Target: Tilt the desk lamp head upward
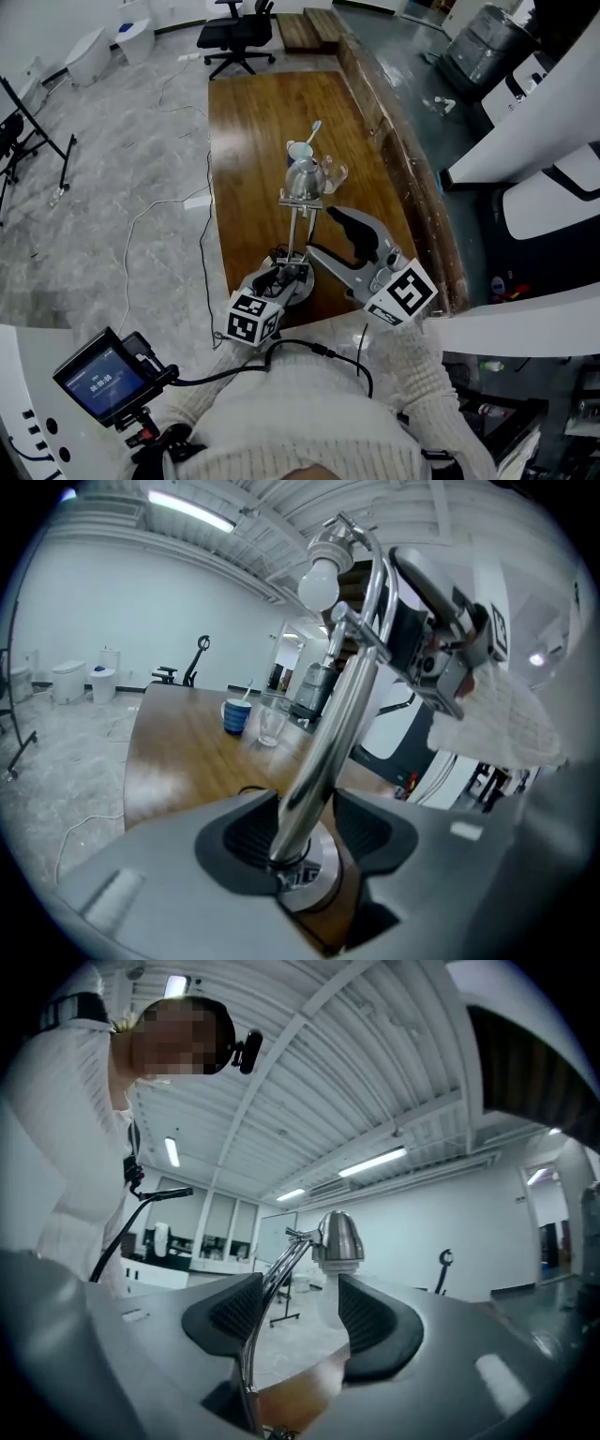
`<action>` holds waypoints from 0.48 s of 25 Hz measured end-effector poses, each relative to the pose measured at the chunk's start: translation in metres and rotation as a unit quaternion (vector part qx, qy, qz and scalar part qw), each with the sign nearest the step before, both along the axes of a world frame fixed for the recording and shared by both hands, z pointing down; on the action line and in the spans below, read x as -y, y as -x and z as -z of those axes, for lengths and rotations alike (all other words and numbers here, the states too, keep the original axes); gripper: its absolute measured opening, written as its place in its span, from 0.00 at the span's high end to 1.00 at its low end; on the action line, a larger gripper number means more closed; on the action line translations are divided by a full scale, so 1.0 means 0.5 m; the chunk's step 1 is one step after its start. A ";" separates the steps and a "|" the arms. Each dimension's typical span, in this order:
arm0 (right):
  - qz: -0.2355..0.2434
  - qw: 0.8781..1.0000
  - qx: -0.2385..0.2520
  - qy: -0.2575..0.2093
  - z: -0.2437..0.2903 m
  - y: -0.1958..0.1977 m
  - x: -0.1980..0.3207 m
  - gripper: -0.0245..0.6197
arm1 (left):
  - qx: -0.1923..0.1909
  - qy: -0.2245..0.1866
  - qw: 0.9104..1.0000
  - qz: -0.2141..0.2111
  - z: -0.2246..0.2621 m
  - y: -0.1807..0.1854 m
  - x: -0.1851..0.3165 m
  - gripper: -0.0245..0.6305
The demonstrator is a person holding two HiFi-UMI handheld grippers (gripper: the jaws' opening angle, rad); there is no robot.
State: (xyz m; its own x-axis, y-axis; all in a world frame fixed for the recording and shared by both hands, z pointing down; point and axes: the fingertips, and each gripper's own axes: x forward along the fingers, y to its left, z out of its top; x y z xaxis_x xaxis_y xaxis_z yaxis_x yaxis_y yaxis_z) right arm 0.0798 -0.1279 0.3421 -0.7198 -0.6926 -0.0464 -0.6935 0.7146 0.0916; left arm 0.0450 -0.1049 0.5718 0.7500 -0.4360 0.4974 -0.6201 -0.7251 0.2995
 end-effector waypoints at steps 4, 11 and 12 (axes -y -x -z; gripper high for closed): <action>-0.127 0.989 0.078 0.002 -0.047 -0.051 -0.024 0.66 | -0.017 -0.020 1.000 0.007 0.035 0.008 0.006 0.71; -0.192 0.971 0.107 0.096 -0.213 -0.030 -0.057 0.70 | -0.053 -0.047 0.996 0.044 0.061 0.037 0.024 0.94; -0.192 0.970 0.103 0.105 -0.224 -0.021 -0.063 0.72 | -0.059 -0.050 0.996 0.049 0.068 0.040 0.023 0.95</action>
